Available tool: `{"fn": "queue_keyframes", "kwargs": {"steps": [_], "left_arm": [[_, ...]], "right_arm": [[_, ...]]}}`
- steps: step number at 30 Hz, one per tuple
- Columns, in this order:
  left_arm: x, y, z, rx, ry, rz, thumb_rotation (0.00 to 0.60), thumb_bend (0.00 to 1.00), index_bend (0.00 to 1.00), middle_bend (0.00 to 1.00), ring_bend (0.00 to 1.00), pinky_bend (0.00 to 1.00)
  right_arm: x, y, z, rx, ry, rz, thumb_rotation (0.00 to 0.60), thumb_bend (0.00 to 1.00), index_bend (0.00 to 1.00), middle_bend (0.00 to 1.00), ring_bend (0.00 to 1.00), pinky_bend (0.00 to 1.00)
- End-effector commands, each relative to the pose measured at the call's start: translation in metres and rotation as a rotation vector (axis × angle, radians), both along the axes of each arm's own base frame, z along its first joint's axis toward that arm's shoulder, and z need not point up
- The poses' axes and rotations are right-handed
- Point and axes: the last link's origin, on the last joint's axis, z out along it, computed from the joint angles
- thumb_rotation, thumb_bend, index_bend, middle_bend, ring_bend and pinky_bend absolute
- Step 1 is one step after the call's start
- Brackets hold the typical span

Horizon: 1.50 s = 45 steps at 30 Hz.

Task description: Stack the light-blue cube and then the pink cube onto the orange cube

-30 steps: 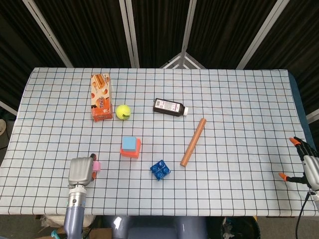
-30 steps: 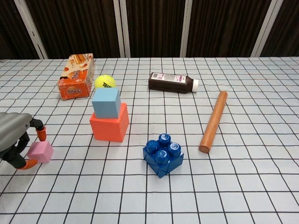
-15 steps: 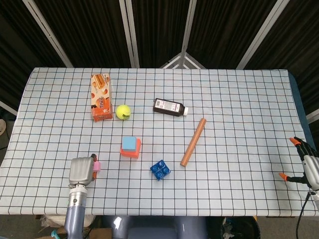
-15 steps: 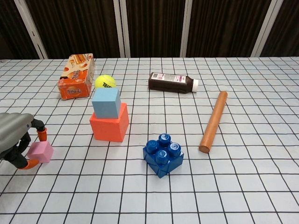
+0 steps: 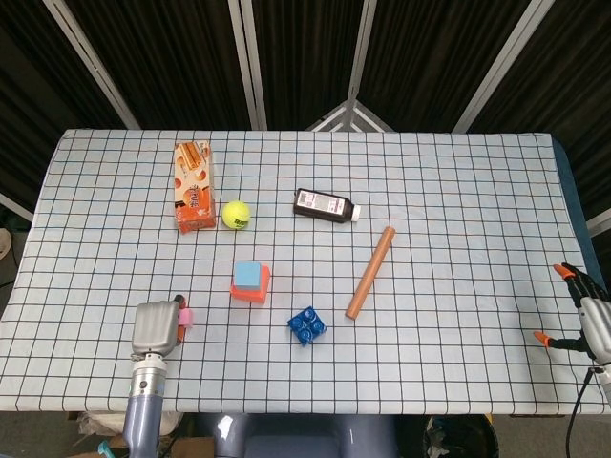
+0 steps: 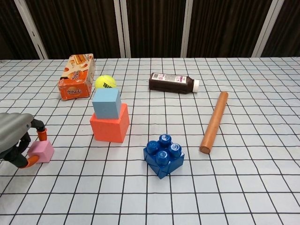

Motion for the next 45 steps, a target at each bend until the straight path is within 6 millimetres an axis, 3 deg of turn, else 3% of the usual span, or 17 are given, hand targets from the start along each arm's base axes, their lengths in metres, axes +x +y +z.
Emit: {"fn": "queue_keyframes", "kwargs": {"steps": [1,13,23,31,45], "left_arm": [[0.000,0.000,0.000,-0.002,0.001,0.000,0.600,0.40,0.42,0.83,0.80,0.91],[0.008,0.000,0.012,0.036,-0.055,-0.036,0.600,0.39,0.43,0.83,0.80,0.91],[0.042,0.009,0.066,0.098,-0.117,-0.102,0.600,0.39,0.43,0.83,0.80,0.91],[0.080,0.037,0.098,0.051,-0.160,-0.111,0.600,0.39,0.43,0.83,0.80,0.91],[0.127,0.082,0.095,0.028,-0.180,-0.071,0.600,0.39,0.43,0.83,0.80,0.91]], "right_arm": [[0.000,0.000,0.000,0.000,0.000,0.000,0.600,0.07,0.00,0.04,0.03,0.12],[-0.001,-0.002,-0.001,0.005,0.001,-0.005,0.600,0.07,0.00,0.04,0.03,0.12],[-0.001,-0.001,-0.001,0.002,-0.001,-0.004,0.600,0.07,0.00,0.04,0.03,0.12],[0.000,0.000,-0.002,0.007,0.002,-0.002,0.600,0.07,0.00,0.04,0.03,0.12],[-0.001,-0.001,-0.002,0.010,0.001,-0.006,0.600,0.07,0.00,0.04,0.03,0.12]]}}
